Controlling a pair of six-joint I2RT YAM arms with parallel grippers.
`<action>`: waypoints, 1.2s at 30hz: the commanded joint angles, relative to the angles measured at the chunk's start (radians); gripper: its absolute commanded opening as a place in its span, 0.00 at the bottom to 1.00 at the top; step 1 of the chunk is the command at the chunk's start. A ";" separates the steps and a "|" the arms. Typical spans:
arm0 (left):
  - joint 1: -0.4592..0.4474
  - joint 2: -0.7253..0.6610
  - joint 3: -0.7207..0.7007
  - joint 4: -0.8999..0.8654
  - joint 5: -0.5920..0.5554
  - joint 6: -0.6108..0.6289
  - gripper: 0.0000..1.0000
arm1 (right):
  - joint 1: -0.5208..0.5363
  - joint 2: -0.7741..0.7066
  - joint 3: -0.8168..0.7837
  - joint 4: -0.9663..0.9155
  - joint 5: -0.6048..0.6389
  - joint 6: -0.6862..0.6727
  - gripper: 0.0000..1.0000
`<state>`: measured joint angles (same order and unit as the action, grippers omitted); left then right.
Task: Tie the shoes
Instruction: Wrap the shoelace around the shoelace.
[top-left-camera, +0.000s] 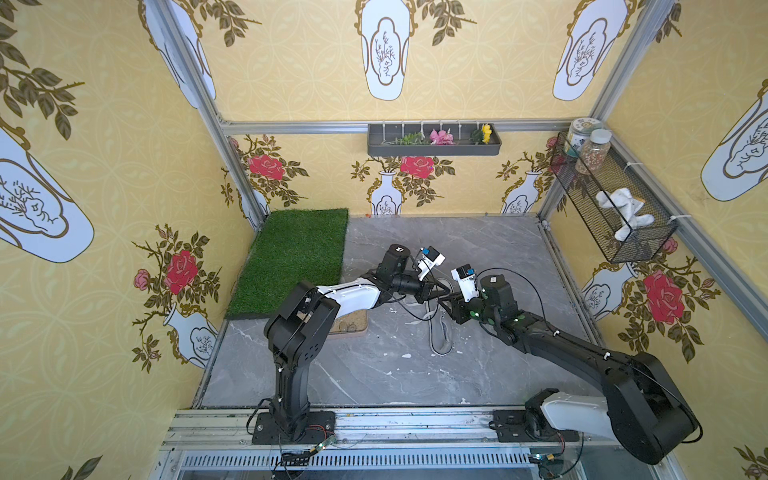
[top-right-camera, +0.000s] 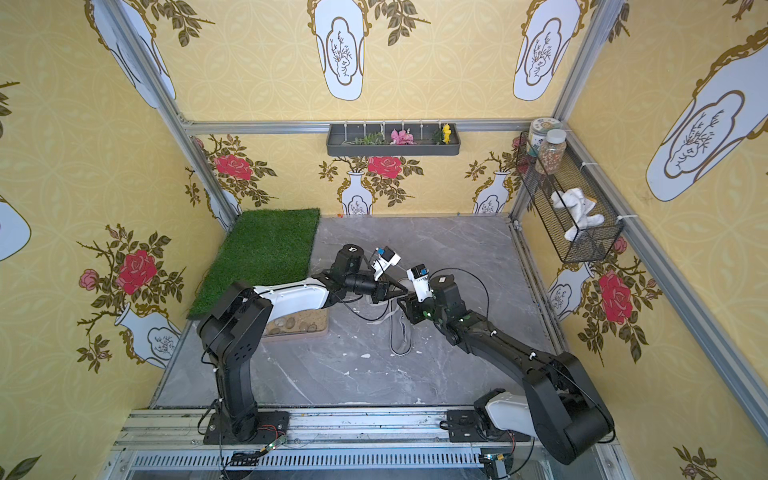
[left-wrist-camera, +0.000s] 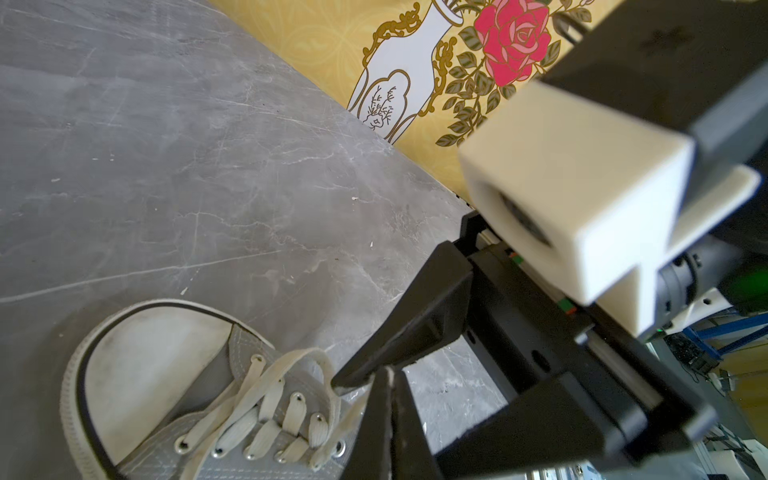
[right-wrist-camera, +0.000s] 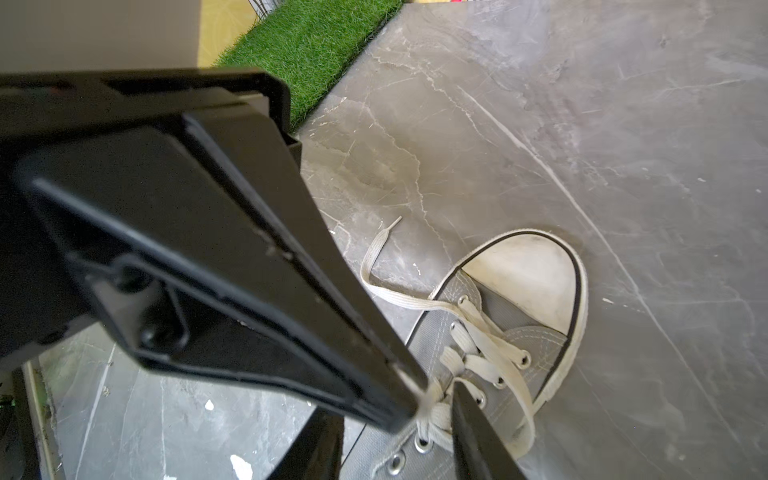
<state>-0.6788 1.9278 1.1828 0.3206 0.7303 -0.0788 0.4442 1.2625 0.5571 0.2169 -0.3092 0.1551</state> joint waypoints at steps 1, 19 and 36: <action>0.001 0.009 -0.004 0.020 0.018 -0.006 0.00 | 0.002 0.005 0.005 0.090 0.019 -0.015 0.43; 0.001 0.019 0.007 0.014 0.001 -0.026 0.00 | 0.022 0.003 -0.014 0.110 0.112 -0.027 0.14; -0.002 0.005 0.013 0.012 -0.044 -0.112 0.00 | 0.022 -0.034 -0.042 0.061 0.103 -0.047 0.31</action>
<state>-0.6804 1.9373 1.1942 0.3214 0.7021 -0.1581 0.4667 1.2453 0.5327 0.2539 -0.1978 0.1226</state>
